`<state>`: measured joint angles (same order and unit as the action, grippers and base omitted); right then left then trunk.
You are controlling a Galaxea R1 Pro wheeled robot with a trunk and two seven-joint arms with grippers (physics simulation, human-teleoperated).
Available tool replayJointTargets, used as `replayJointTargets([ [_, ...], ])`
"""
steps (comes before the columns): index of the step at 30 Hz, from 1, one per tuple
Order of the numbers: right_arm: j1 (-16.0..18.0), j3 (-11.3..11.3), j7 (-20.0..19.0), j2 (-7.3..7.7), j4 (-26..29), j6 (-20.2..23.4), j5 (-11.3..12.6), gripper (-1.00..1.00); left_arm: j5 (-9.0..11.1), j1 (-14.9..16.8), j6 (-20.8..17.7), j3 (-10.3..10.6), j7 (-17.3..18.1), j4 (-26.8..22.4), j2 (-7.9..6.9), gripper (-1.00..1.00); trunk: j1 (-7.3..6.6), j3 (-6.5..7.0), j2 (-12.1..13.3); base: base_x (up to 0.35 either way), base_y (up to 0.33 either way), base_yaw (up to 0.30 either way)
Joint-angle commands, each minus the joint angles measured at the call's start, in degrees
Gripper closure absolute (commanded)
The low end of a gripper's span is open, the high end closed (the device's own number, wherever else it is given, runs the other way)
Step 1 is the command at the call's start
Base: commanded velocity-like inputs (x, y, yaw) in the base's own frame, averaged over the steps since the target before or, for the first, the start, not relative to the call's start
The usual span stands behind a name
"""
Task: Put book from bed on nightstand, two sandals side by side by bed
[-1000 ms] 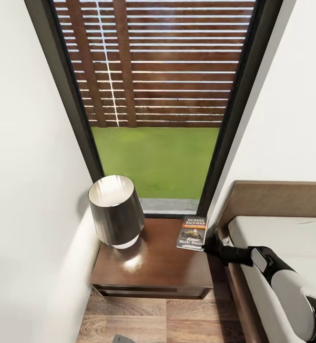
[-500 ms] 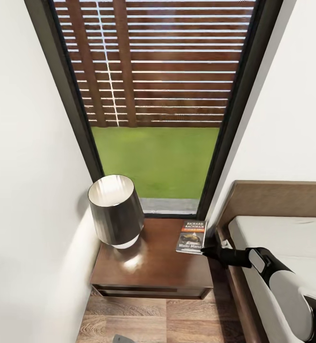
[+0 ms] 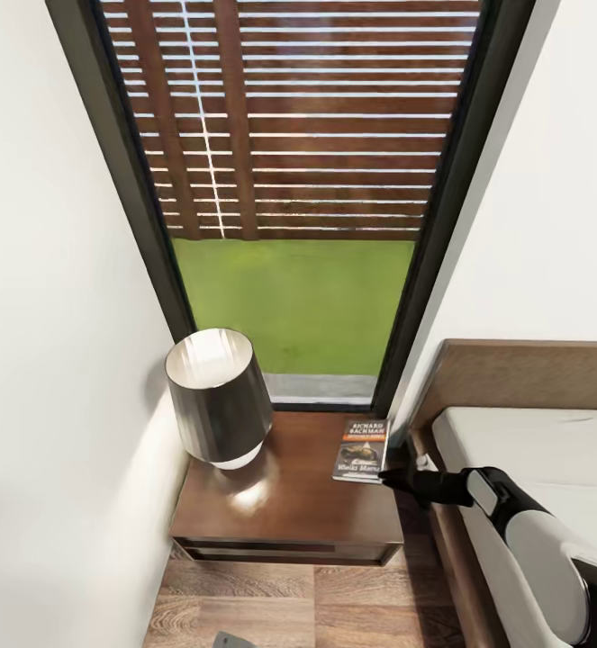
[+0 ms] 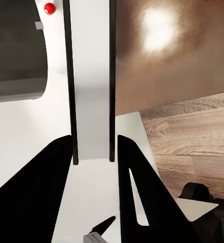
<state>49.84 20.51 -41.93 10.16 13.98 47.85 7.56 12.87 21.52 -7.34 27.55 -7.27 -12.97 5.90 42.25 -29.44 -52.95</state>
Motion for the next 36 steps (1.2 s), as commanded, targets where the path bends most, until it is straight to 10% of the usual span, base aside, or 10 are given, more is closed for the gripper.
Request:
replayJointTargets([
  [1, 0.0, 0.0, 0.6, -0.16, 0.1, 0.4, 0.6, 1.0, 0.6, 0.0, -0.3, 0.5, -0.4, -0.1, -0.02, -1.0, 0.23, -0.24, -0.5, 0.0, 0.0, 0.0],
  [36, 0.1, -0.1, 2.7, -1.71, 0.6, 0.3, 0.4, 1.0, 0.6, 0.0, -0.3, 0.6, -0.3, -0.1, -0.1, -1.0, 3.96, -3.29, -7.3, 0.0, 0.0, 0.0],
])
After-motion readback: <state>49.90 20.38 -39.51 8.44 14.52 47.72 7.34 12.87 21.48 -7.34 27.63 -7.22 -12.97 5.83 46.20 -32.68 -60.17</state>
